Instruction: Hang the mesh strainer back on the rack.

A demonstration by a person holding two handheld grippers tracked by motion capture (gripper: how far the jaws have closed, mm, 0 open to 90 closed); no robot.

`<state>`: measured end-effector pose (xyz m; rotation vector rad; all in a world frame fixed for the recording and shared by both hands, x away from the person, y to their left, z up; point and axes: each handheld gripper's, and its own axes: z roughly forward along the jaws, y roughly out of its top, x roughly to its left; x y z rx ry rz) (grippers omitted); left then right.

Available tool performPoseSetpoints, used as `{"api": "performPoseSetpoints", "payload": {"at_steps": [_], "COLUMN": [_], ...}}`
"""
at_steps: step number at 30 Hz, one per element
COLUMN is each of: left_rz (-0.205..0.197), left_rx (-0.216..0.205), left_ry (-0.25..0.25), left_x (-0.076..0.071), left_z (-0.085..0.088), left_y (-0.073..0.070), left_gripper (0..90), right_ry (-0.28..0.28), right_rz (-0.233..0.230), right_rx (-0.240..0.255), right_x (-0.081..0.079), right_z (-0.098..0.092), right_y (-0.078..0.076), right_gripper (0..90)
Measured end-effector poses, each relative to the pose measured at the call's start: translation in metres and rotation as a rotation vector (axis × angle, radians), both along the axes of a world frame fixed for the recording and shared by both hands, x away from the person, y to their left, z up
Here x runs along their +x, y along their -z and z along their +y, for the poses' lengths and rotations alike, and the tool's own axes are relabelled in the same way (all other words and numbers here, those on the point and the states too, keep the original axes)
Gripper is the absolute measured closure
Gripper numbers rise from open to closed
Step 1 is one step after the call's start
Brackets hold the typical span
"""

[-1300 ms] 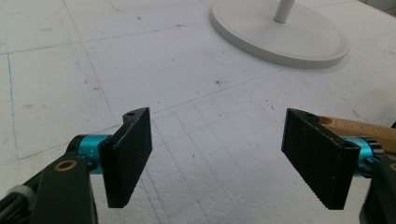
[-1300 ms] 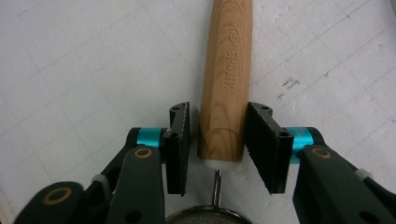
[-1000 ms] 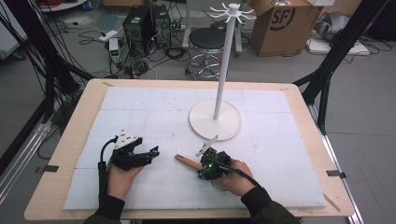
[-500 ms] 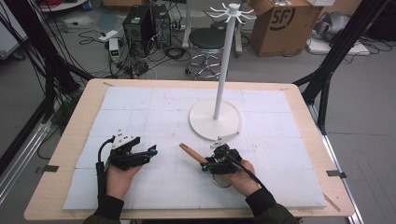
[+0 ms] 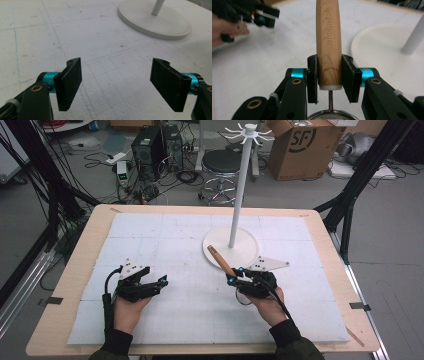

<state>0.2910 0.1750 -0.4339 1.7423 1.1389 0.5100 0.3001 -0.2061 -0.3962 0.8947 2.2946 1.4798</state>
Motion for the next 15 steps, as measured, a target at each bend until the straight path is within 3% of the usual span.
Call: {"api": "performPoseSetpoints", "payload": {"at_steps": [3,4,6,7,15], "left_rz": [-0.001,-0.001,0.0,-0.002,-0.003], "left_rx": [-0.001,-0.002,-0.001,0.0,-0.001], "left_ry": [0.002,0.001,0.0,-0.001,0.001], "left_x": [0.0,0.0,0.0,0.0,0.0], "left_z": [0.0,0.0,0.0,0.0,0.0], "left_y": [0.0,0.0,0.0,0.0,0.0], "left_gripper": [26.1,26.1,26.1,26.1,26.2], "right_ry": [0.018,0.045,0.051,0.067,0.114], "right_rz": [-0.022,-0.044,-0.054,-0.069,-0.098], "right_rx": [0.035,0.08,0.106,0.155,0.268], "right_x": [0.0,0.001,0.001,0.002,0.008], "right_z": [-0.006,-0.012,-0.015,-0.022,-0.039], "right_y": [-0.004,-0.008,-0.01,-0.014,-0.026], "right_gripper": [69.1,69.1,69.1,69.1,69.1]}}
